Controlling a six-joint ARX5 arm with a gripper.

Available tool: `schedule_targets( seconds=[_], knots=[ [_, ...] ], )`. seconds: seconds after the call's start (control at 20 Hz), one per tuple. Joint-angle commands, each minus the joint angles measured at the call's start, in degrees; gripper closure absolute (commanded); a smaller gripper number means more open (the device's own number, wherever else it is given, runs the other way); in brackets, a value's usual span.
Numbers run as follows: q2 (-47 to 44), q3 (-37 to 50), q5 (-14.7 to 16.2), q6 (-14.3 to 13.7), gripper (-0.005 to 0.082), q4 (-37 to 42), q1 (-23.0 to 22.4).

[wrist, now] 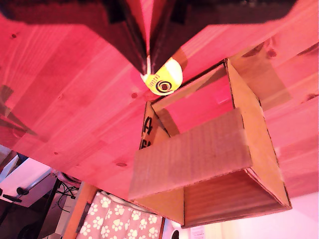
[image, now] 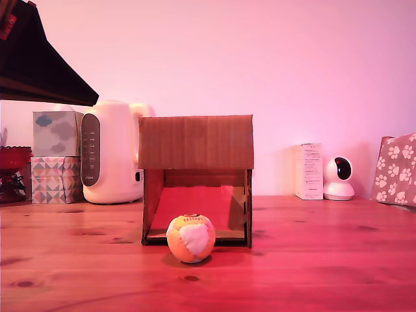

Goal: Drop the footbag into the cardboard dice tower

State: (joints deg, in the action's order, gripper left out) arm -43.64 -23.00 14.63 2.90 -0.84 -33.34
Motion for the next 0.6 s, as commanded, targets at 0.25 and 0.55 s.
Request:
schedule_targets(
  seconds=[0.25, 0.55],
  knots=[
    [-0.2, 0.3, -0.1, 0.1, 0.0793, 0.4, -0.2],
    [-1.6, 0.3, -0.2, -0.5, 0.0793, 0.0, -0.2]
  ],
)
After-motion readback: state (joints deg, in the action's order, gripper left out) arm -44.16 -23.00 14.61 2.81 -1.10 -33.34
